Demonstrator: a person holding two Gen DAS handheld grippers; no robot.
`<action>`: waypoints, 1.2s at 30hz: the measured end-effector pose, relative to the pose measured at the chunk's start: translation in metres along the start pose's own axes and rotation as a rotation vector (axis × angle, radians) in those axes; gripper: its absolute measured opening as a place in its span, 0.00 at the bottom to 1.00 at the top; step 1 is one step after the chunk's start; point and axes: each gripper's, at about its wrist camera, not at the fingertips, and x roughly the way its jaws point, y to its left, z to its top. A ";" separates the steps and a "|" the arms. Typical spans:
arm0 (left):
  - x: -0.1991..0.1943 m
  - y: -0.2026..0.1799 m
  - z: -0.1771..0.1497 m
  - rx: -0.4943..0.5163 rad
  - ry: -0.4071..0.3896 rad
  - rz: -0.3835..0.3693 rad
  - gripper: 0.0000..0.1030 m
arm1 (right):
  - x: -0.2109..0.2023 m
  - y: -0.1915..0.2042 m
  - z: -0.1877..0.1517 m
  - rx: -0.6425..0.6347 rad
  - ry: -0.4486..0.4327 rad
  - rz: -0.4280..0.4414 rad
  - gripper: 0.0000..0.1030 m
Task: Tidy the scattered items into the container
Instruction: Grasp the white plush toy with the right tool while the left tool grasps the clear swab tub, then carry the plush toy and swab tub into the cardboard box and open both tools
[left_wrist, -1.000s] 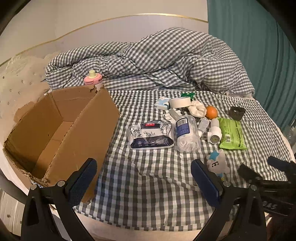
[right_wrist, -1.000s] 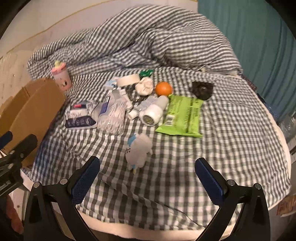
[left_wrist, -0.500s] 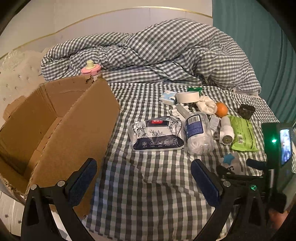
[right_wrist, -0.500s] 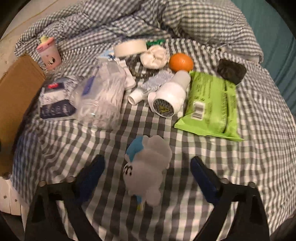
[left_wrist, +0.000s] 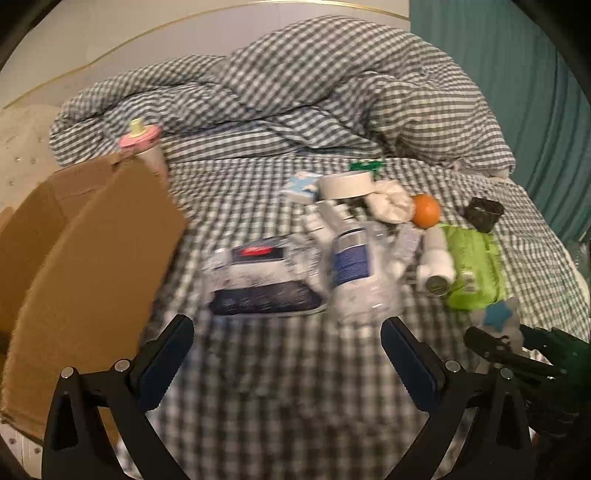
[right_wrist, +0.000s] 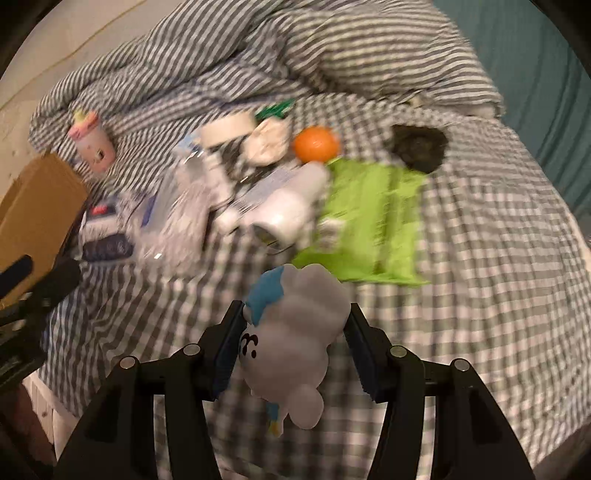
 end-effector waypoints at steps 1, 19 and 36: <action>0.003 -0.007 0.003 0.000 -0.002 -0.014 1.00 | -0.003 -0.006 0.002 0.009 -0.005 -0.004 0.52; 0.118 -0.070 0.018 0.065 0.134 0.077 0.61 | -0.010 -0.092 -0.002 0.162 -0.025 -0.027 0.52; -0.005 -0.035 0.019 0.015 0.006 0.032 0.61 | -0.062 -0.061 -0.002 0.106 -0.107 -0.008 0.52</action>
